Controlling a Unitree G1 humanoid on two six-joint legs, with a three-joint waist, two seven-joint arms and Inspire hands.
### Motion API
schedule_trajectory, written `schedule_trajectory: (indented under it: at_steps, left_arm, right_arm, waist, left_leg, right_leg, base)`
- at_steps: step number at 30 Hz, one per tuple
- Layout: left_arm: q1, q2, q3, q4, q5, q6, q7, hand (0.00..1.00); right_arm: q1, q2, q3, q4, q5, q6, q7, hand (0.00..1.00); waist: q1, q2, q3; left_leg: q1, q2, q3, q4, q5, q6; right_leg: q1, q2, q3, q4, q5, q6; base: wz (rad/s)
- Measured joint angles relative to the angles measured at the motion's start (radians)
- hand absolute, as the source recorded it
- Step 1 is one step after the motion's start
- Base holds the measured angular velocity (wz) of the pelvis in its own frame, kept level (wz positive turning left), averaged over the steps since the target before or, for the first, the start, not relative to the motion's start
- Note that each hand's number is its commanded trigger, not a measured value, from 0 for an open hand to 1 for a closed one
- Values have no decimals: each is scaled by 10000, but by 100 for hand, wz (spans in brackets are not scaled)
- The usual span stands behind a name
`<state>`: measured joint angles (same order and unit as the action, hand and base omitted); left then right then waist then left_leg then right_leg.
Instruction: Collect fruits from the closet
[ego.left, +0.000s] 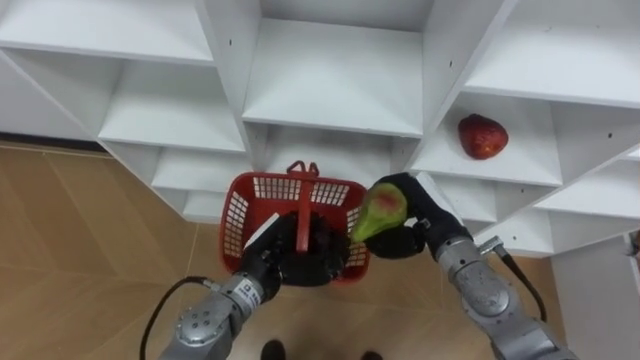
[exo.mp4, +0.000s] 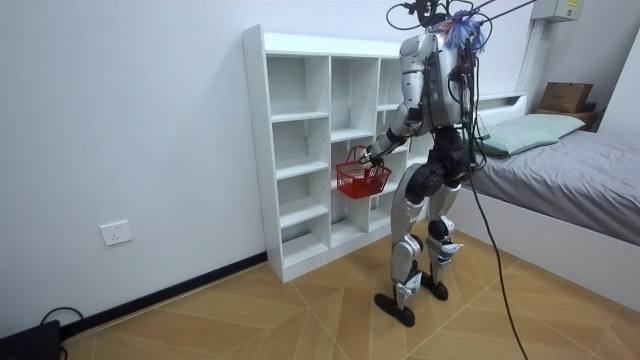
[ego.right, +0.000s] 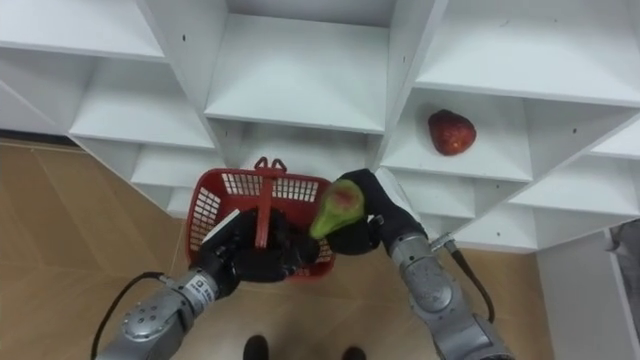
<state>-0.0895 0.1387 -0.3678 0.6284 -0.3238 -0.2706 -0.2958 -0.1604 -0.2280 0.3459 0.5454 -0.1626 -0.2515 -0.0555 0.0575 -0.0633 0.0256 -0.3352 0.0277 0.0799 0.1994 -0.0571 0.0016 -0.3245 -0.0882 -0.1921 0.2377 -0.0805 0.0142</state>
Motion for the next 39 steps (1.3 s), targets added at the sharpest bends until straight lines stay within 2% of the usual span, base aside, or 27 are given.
schedule_trajectory:
  at_steps: [5,10,11,12,14,15,16,17,18,25,39]
  left_arm:
    - [-2,39,-96,0,-259,16,-20,100]
    - [-9,-46,-113,0,-381,25,-41,100]
    - [-9,-58,-114,0,-381,25,-41,100]
    - [-9,-74,-114,0,-381,25,-42,100]
    - [-13,-101,-116,0,-381,25,-43,100]
    - [-13,-114,-119,0,-381,25,-44,100]
    - [-13,-117,-120,0,-381,25,-44,100]
    - [-14,-118,-119,0,-395,25,-51,100]
    - [-27,-120,-119,0,-405,25,-83,100]
    - [-56,-13,-324,17,-406,26,-279,100]
    - [-70,102,-788,16,-378,26,-398,100]
  right_arm:
    - [-242,198,14,460,12,3,-190,100]
    - [-484,370,39,884,-2,1,-298,100]
    - [-495,371,39,899,-2,1,-307,93]
    - [-521,374,40,926,-2,1,-327,60]
    - [-559,381,39,979,-2,1,-353,60]
    - [-559,381,38,989,-2,1,-380,49]
    - [-561,381,38,996,-11,1,-392,25]
    - [-600,390,30,1090,-95,-8,-411,10]
    - [-658,385,24,1211,-275,-6,-412,0]
    - [-766,406,44,1519,-834,-4,-361,0]
    - [-768,393,280,1530,-1763,-2,-267,0]
  waist:
    - [-16,1,1]
    - [-12,15,10]
    - [-10,19,13]
    - [-9,32,23]
    - [-10,48,46]
    - [-10,57,63]
    - [-10,65,73]
    - [-27,84,87]
    - [-37,102,105]
    - [-5,209,177]
    - [12,221,168]
  left_leg:
    - [-5,5,-3,0,0,0]
    - [5,4,-10,2,0,0]
    - [5,4,-10,2,0,0]
    - [5,4,-11,1,-1,-1]
    - [5,4,-11,0,-1,-1]
    - [5,5,-11,-1,-2,-3]
    - [4,6,-11,-2,-4,-6]
    - [-4,6,-16,-1,-5,-7]
    - [-9,6,-18,0,-5,-7]
    - [-25,19,-16,-4,-20,-26]
    - [-208,25,-14,56,-21,-26]
  right_leg:
    - [9,5,-17,-9,0,0]
    - [24,2,-23,-11,1,-1]
    - [24,2,-23,-11,1,-1]
    - [25,2,-23,-11,1,-1]
    - [24,3,-23,-12,1,-1]
    - [24,4,-23,-13,1,-1]
    - [24,5,-23,-15,1,-1]
    - [24,4,-38,-22,1,-1]
    - [23,4,-40,-24,1,-1]
    - [3,9,-54,-38,-1,-1]
    - [-121,11,-87,-30,2,-6]
  base:
    - [0]
    - [0]
    - [0]
    - [0]
    - [0]
    - [0]
    - [0]
    - [0]
    - [0]
    - [0]
    - [1]
